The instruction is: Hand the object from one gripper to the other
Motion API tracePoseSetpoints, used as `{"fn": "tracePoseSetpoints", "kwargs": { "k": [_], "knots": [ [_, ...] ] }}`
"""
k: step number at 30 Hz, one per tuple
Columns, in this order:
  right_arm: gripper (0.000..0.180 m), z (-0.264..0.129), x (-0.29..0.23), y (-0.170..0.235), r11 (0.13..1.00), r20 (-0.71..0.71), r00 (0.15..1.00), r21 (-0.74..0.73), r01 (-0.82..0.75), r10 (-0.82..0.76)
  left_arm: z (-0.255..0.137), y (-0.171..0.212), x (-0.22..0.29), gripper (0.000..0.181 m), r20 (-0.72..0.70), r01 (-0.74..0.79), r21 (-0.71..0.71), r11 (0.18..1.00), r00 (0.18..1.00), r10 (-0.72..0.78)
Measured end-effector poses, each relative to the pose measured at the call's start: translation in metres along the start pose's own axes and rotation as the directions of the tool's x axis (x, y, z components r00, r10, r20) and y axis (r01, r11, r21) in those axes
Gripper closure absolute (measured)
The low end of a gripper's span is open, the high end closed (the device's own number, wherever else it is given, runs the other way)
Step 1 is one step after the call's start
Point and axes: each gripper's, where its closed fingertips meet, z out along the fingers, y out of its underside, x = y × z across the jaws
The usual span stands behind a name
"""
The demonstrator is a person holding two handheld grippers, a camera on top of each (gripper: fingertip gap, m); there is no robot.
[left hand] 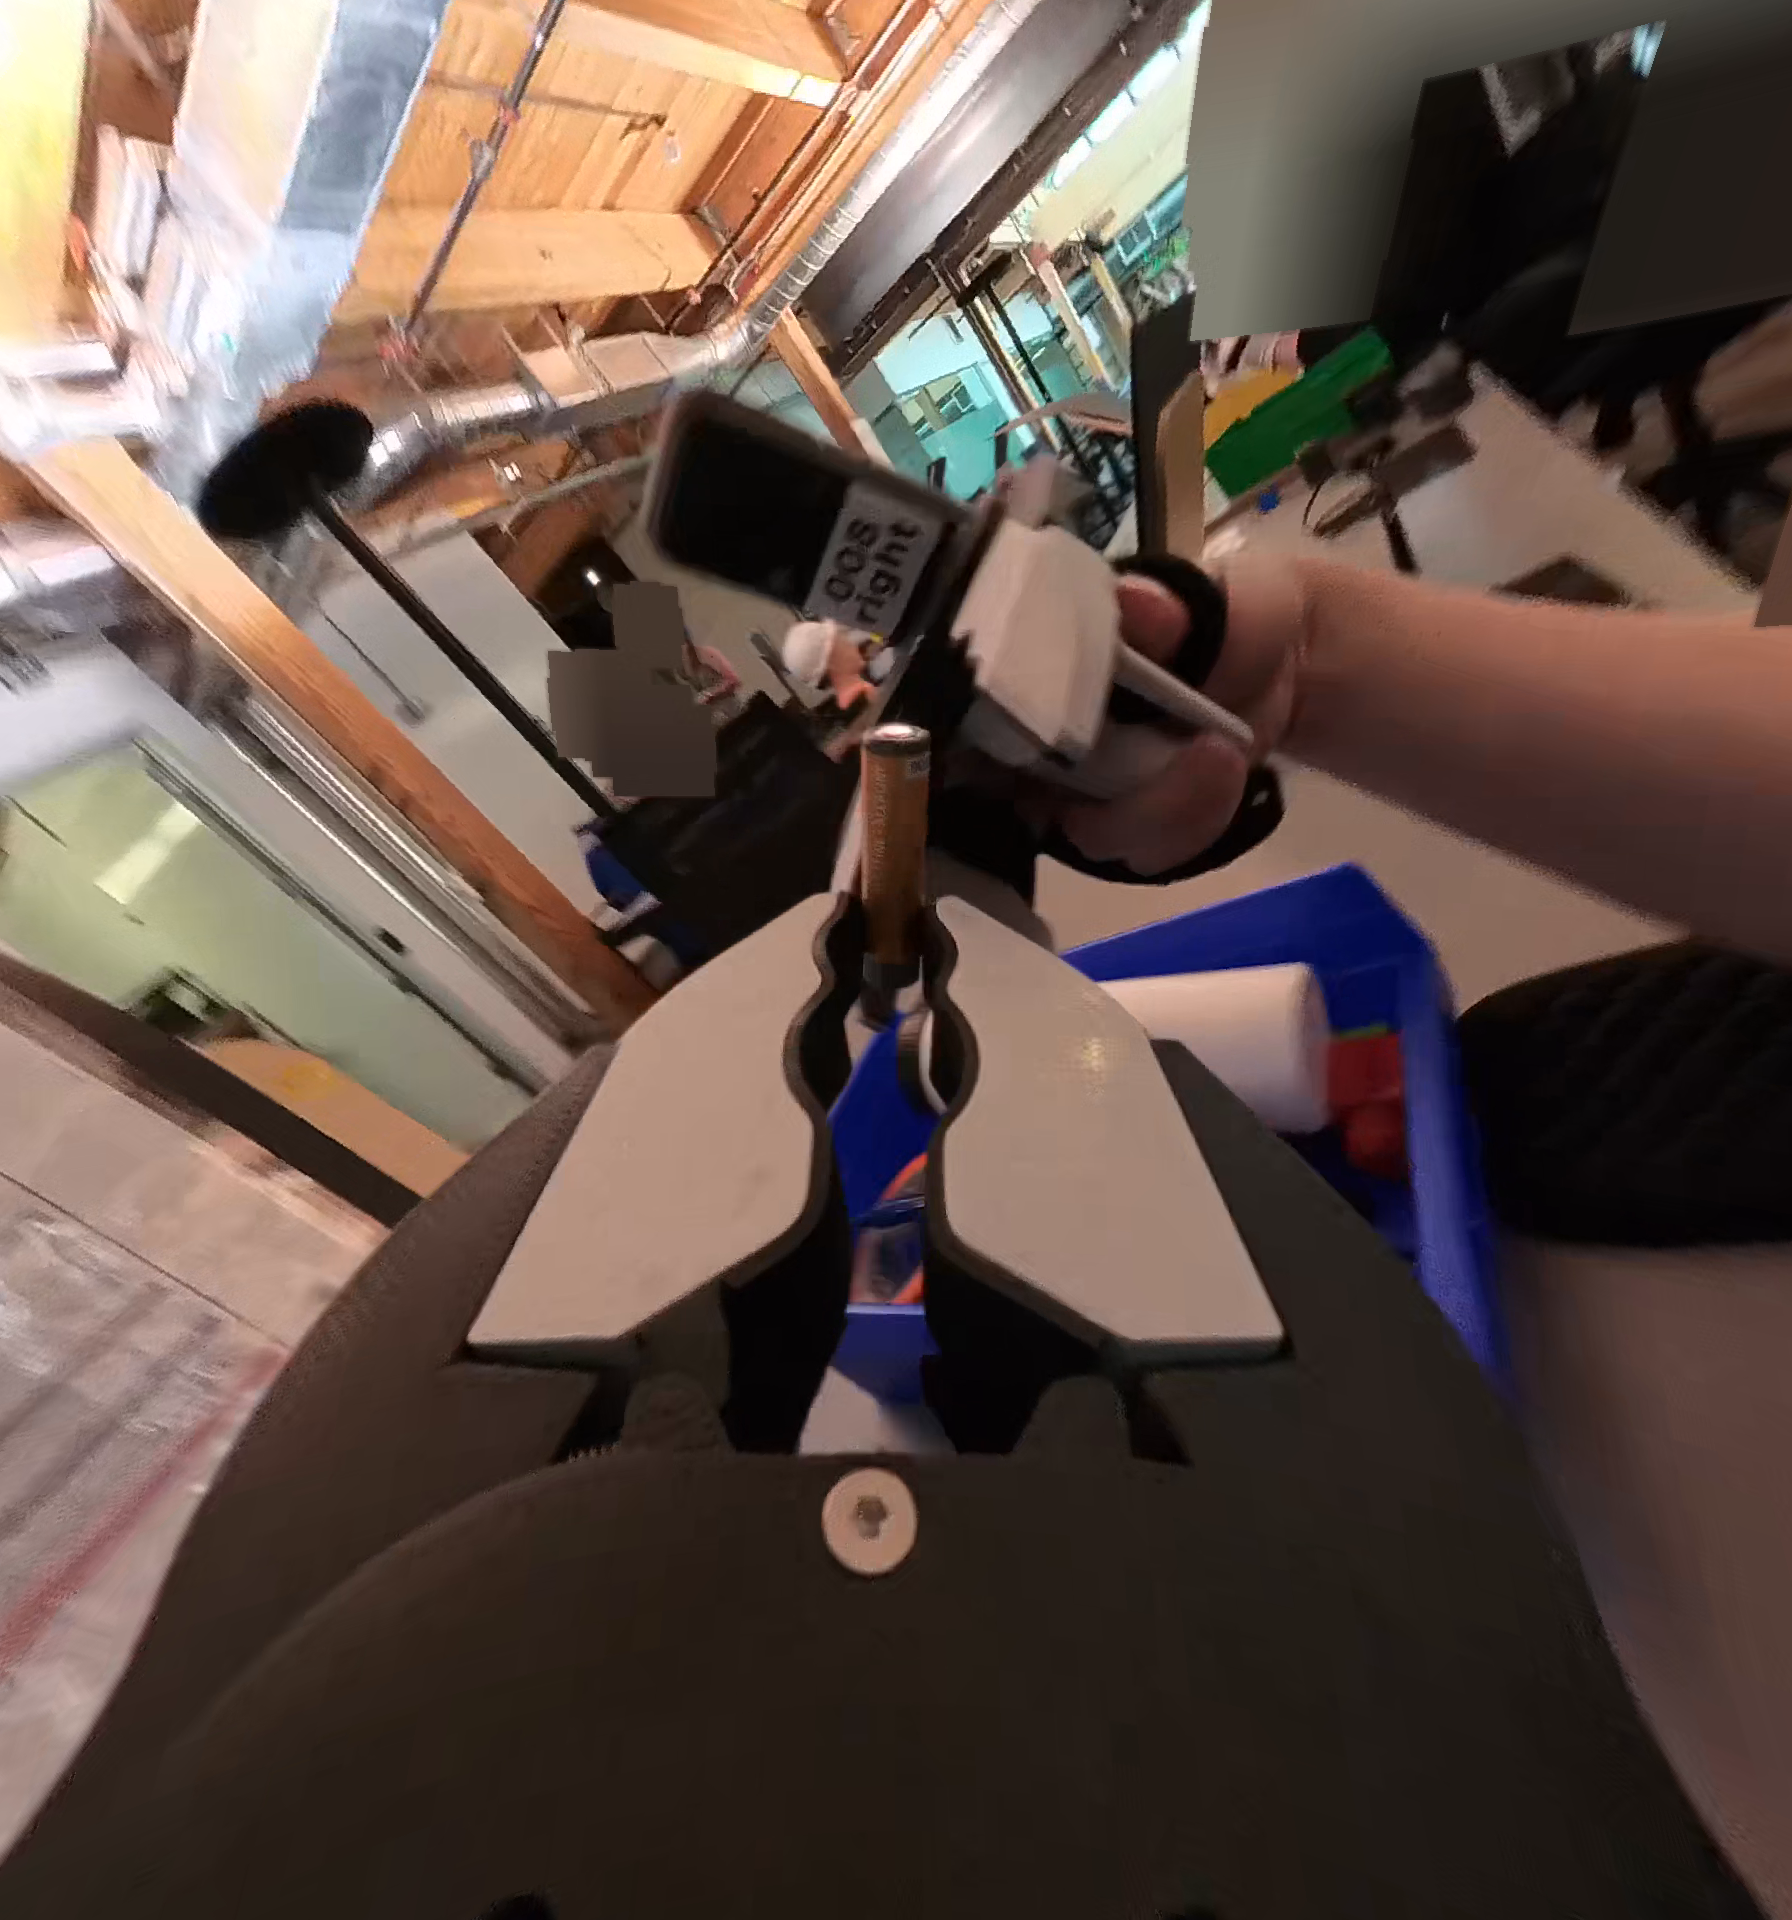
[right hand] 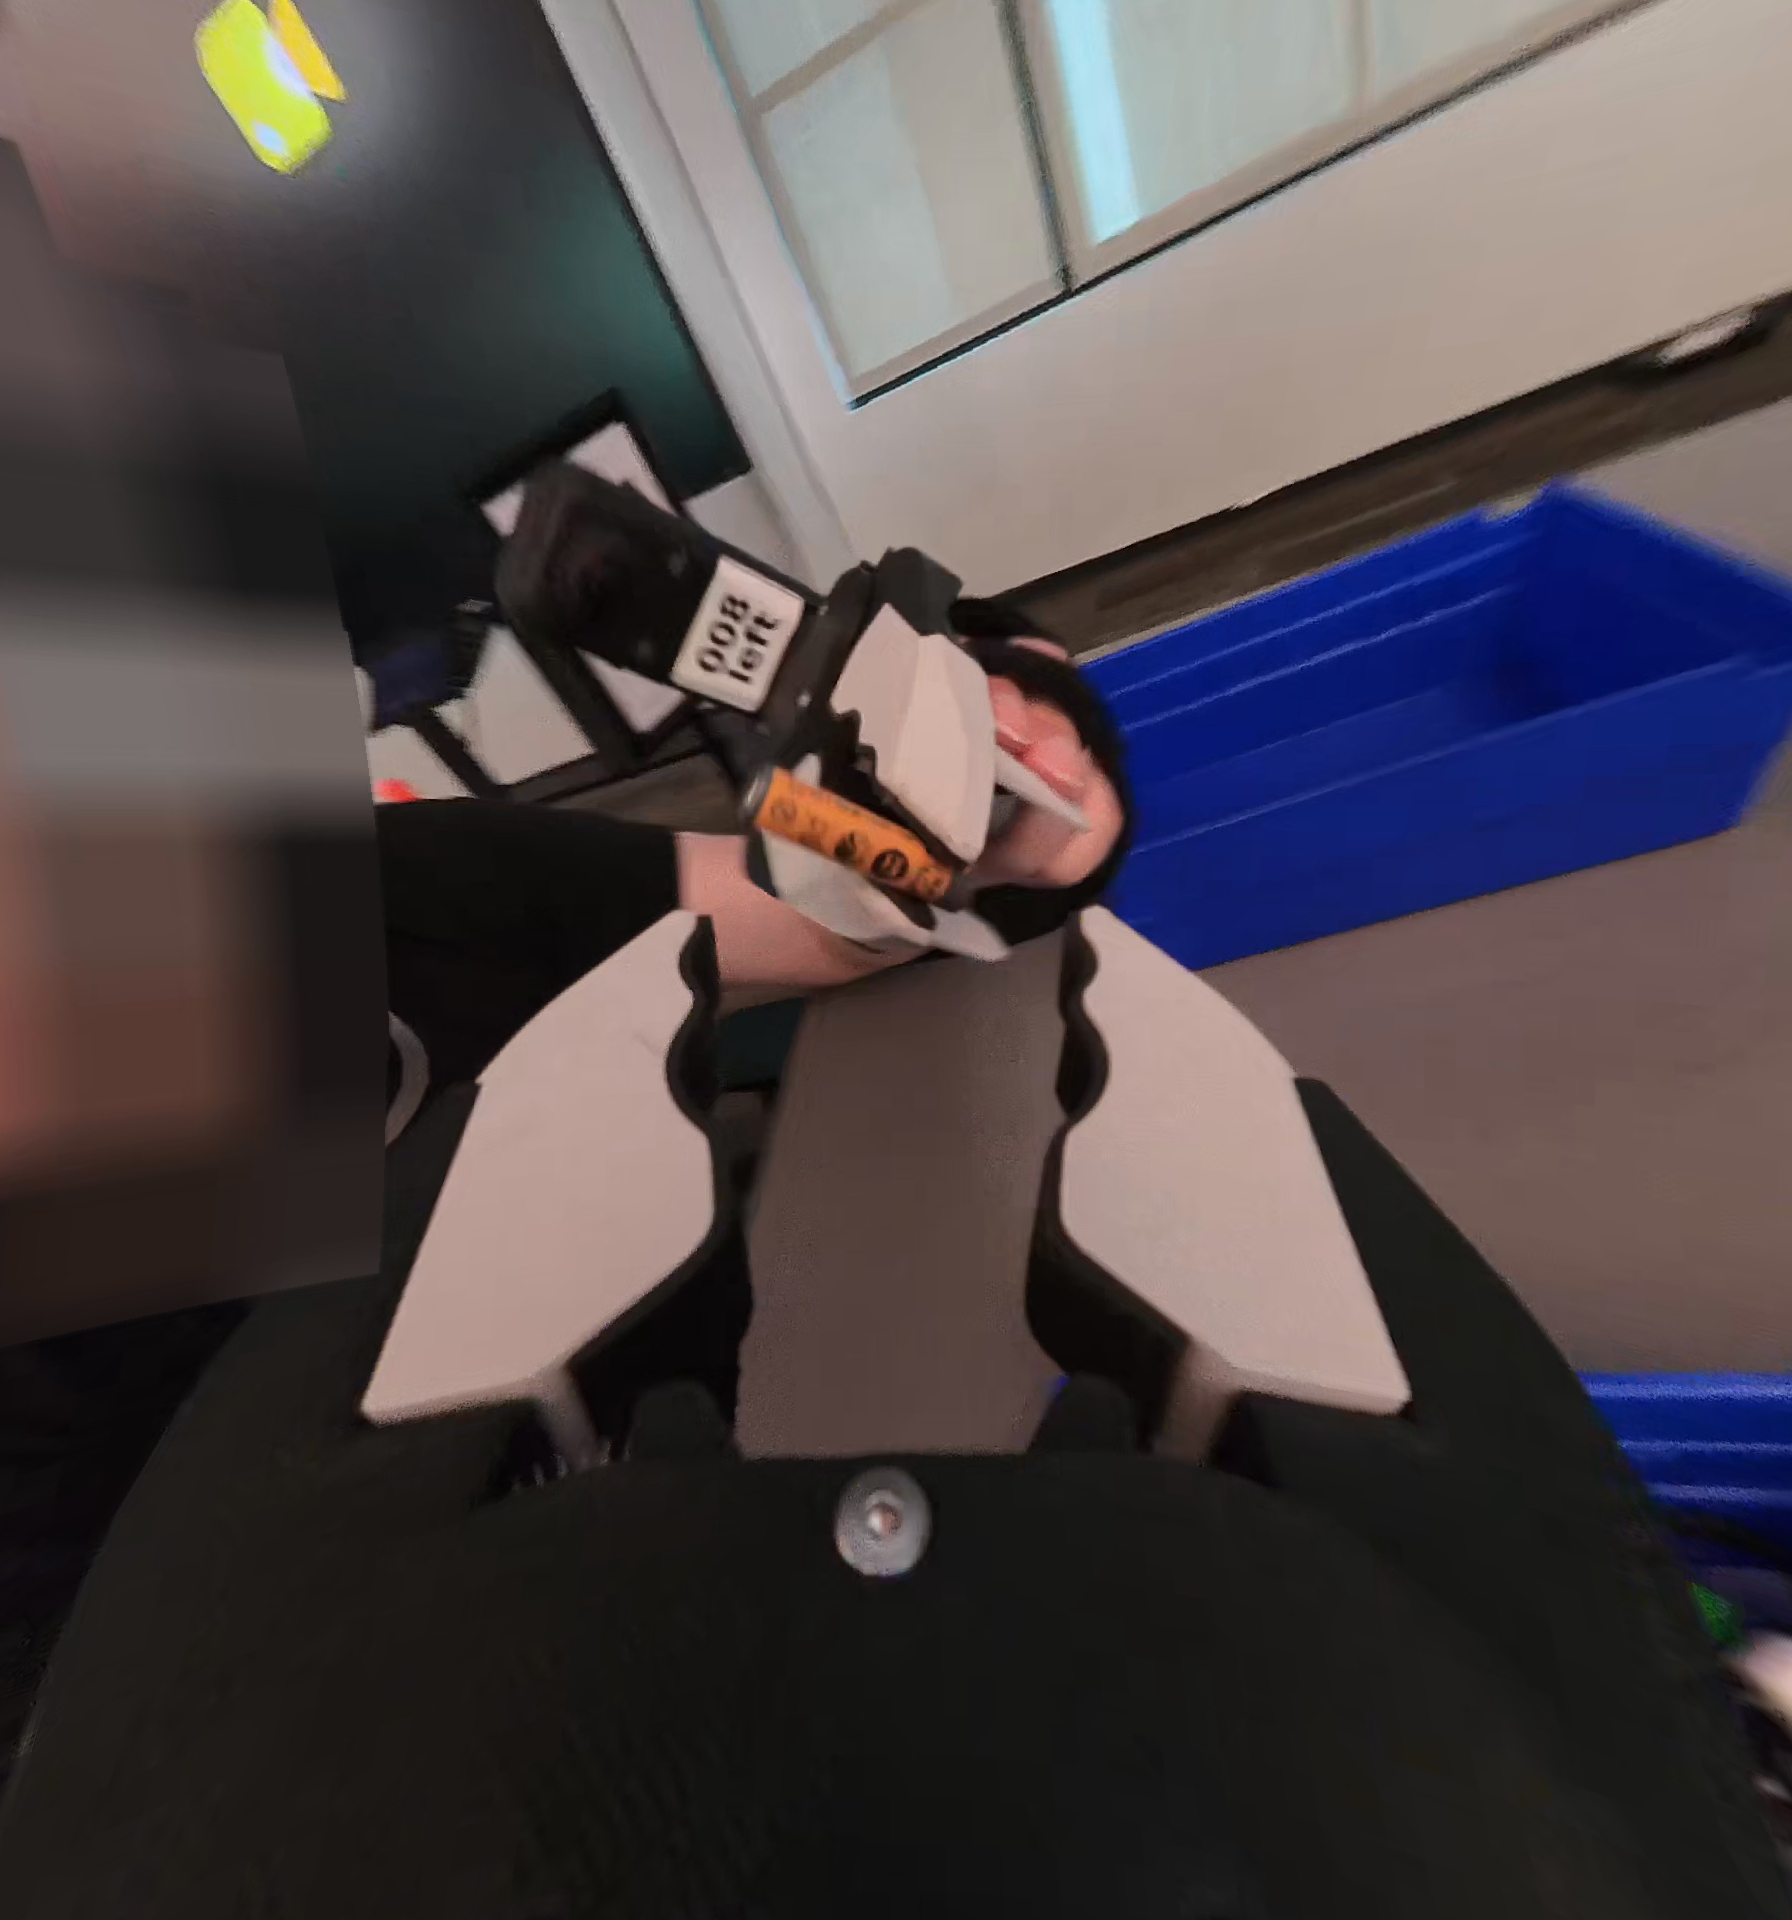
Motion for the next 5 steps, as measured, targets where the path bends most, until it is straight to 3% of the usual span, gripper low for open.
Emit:
{"fn": "tracePoseSetpoints", "kwargs": {
  "k": [1,3,5],
  "knots": [
    [0.110,-0.002,0.004,-0.003,0.995,-0.060,0.994,0.014,0.095,-0.094,-0.001,-0.001,-0.004,0.171,-0.013,0.101,0.002,0.995,0.995,-0.101],
    [0.107,-0.008,0.009,-0.013,0.943,-0.196,0.926,0.016,0.333,-0.324,-0.003,-0.002,-0.009,0.170,-0.072,0.317,-0.007,0.949,0.946,-0.316],
    [0.107,-0.014,0.010,-0.026,0.812,-0.339,0.759,-0.026,0.583,-0.556,-0.006,-0.002,-0.012,0.170,-0.139,0.507,-0.042,0.861,0.850,-0.507]
  ]
}}
